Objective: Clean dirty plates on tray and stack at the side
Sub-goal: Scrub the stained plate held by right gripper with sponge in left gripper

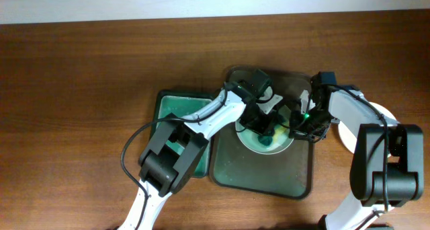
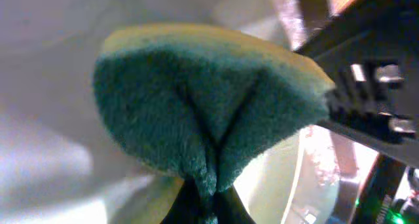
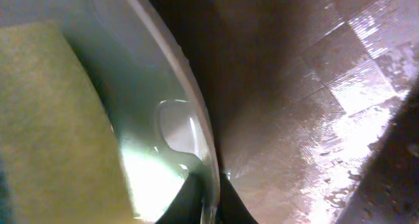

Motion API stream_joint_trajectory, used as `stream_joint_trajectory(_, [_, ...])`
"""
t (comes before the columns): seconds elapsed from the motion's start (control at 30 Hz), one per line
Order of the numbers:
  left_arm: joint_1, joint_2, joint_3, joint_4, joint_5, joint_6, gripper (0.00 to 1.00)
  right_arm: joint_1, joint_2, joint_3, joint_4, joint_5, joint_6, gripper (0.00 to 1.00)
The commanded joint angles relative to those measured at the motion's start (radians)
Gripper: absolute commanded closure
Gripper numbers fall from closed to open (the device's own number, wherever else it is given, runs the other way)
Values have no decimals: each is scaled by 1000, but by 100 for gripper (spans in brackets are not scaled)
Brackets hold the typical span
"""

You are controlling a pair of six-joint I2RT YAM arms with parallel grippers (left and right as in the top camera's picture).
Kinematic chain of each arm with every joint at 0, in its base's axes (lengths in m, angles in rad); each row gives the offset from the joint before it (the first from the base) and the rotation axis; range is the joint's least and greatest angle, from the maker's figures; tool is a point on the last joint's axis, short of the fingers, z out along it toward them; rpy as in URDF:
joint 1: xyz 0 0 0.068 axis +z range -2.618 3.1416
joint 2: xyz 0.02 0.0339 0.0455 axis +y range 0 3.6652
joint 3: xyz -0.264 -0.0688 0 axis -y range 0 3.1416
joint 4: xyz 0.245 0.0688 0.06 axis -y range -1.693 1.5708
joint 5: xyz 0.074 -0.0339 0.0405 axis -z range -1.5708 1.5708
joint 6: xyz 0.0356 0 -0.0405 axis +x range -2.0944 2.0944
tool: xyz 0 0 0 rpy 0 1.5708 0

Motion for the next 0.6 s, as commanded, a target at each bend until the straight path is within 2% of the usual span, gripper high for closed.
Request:
stream_joint_trajectory(0.0, [26,31,29,-130,-478,-124,100,12,23,-10,5,21,-8,92])
stream_joint_trajectory(0.07, [39,31,83,-243,-608,-183,100,12,23,-10,5,21,-8,92])
stream_joint_trajectory(0.13, [60,31,132,-317,-650,-228,100,12,23,-10,5,21,-8,92])
stream_joint_trajectory(0.27, [82,31,145,-289,-636,-228,100,12,23,-10,6,21,-9,92])
stream_joint_trajectory(0.33, [76,31,145,-238,-553,-214,100,12,23,-10,6,24,-13,92])
stream_joint_trajectory(0.5, [27,48,143,-67,-173,-185,100,12,23,-10,9,24,-12,92])
stream_joint_trajectory(0.57, [3,69,143,-16,-88,-185,100,12,23,-10,9,24,-13,92])
